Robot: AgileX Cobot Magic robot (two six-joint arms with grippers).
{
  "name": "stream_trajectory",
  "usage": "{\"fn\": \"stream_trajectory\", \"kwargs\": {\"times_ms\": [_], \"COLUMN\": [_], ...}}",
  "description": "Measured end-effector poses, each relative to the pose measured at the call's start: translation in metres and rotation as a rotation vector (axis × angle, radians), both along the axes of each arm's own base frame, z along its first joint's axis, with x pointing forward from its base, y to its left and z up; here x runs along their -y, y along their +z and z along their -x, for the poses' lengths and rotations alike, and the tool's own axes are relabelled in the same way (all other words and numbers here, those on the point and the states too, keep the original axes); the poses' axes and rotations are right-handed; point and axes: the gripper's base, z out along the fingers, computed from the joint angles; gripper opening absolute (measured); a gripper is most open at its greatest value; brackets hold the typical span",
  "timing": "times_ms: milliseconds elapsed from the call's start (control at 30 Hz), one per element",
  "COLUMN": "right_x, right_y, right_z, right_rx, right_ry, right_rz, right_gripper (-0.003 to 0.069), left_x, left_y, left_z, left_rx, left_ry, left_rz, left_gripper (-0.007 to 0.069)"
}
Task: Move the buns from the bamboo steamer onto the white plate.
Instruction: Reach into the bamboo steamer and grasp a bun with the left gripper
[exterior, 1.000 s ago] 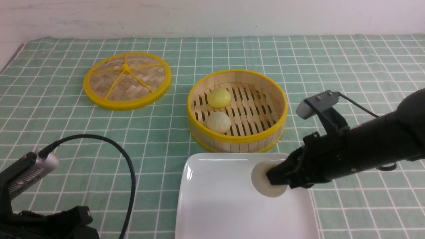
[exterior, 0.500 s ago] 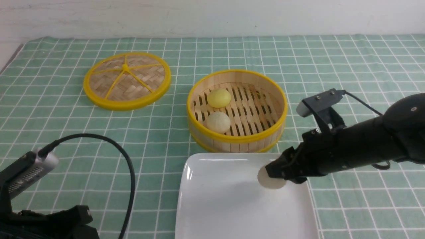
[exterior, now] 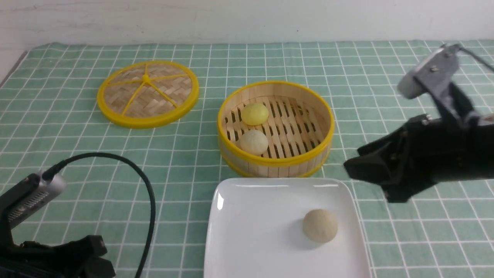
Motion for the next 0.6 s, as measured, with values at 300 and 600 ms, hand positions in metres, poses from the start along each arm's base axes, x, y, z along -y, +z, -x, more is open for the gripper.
{"fn": "stream_trajectory", "kwargs": {"times_ms": [300, 600], "right_x": [0.072, 0.121], "right_y": [0.057, 0.026], "right_z": [0.117, 0.176], "right_rx": [0.156, 0.190], "right_ry": [-0.201, -0.531], "right_rz": [0.115, 0.077], "right_gripper": [0.0014, -0.0015], "left_x": [-0.001, 0.007], "left_y": [0.035, 0.131], "left_z": [-0.020, -0.086], "left_rx": [0.171, 0.244], "left_ry": [-0.050, -0.231], "left_rz": [-0.051, -0.071], "left_gripper": [0.0176, 0.0001]}}
